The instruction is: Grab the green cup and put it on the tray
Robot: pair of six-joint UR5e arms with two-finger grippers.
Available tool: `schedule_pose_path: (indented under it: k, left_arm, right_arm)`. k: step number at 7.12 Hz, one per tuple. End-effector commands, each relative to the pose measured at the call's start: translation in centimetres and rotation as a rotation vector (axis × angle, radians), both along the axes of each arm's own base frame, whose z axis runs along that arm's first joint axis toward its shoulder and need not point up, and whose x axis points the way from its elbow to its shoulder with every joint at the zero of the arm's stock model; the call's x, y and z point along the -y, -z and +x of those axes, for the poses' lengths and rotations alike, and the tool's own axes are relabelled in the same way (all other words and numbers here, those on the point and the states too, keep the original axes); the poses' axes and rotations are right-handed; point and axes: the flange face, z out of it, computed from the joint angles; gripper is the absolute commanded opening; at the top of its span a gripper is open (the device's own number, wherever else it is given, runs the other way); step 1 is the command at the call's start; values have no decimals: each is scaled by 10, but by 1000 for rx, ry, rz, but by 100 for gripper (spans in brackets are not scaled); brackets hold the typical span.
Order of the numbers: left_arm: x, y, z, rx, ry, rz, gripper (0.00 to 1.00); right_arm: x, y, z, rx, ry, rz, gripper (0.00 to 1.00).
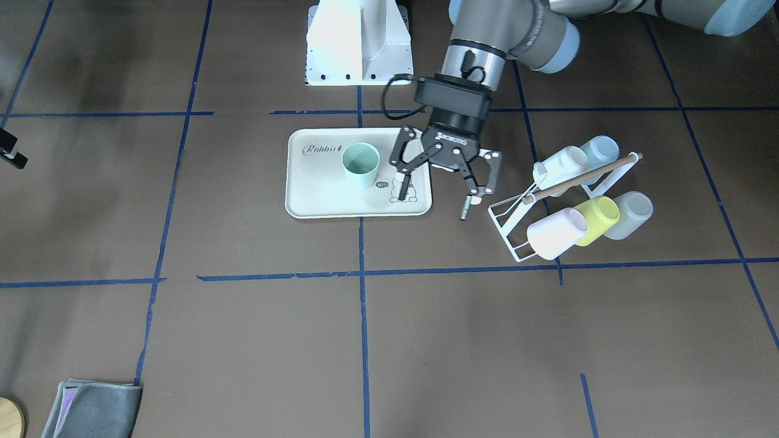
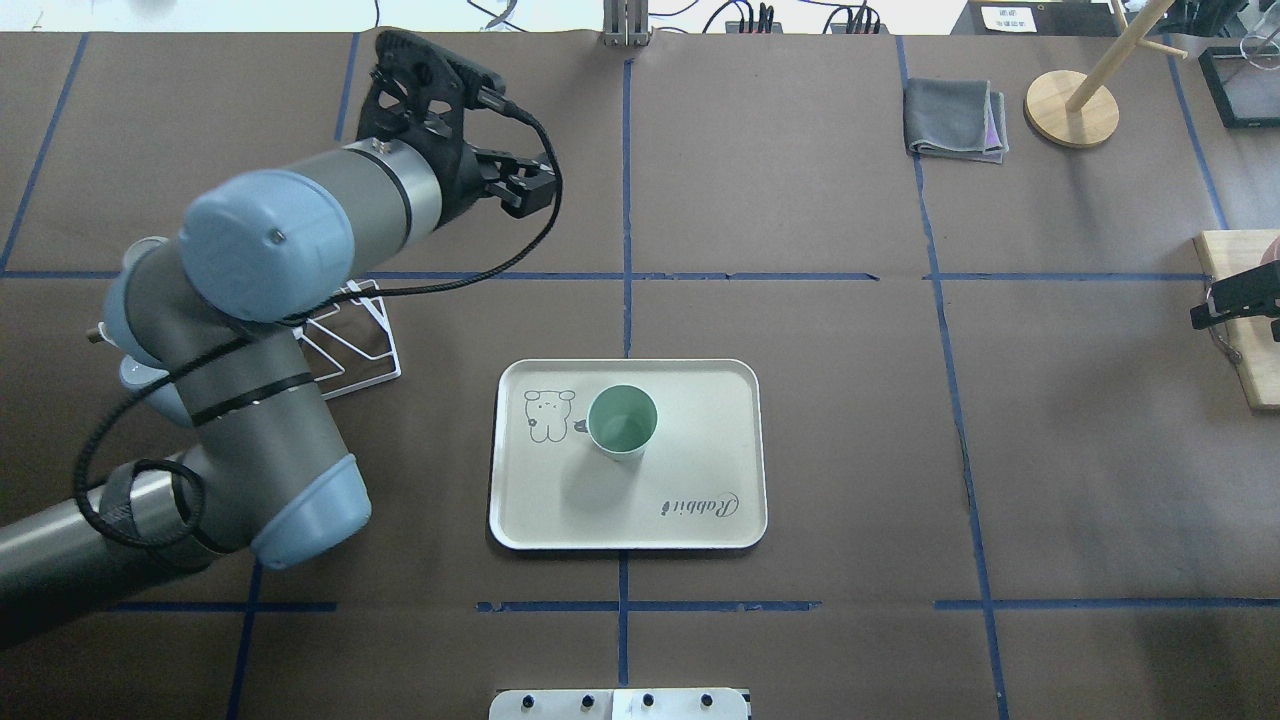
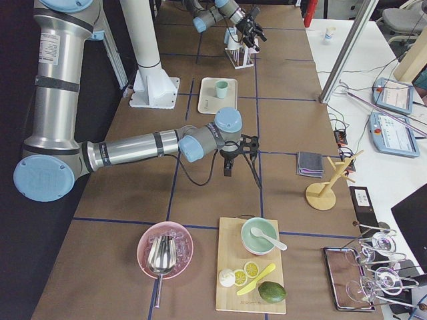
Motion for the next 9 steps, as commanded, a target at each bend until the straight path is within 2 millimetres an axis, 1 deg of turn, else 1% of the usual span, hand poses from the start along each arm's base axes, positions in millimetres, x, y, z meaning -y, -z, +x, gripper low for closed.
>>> schedule_pose_path:
  k: [1,2,3,4,5,6,7,8,9]
  left_arm:
    - [20,-31,-86,63,-78,-179,100]
    - [30,-71,-126,69,-106,-275,100]
    - [40,-129,-181,126,-150,-356,100]
    - [43,-181,-229,182,-161,-415,100]
    - [32,-233,-261,222,-220,-464,100]
    - [39,-264,-299,188,-237,-524,100]
    - [41,-310,-341,95,-281,-618,100]
    - [36,-356,-377,93,-362,-605,100]
    - [33,-395,-413,93,-342,-636,100]
  right_arm:
    - [4,-3,13,-10,-4,28,99]
    - [5,-7,22,-19,-7,38,99]
    - [6,-8,31,-21,-25,37,99]
    - [7,-13,39,-25,-39,32,99]
    - [8,-24,49,-34,-37,38,99]
    - [10,-43,61,-54,-16,48,99]
    - [8,-53,76,-77,11,43,99]
    - [6,-62,90,-101,61,63,99]
    - [2,-74,105,-116,96,56,99]
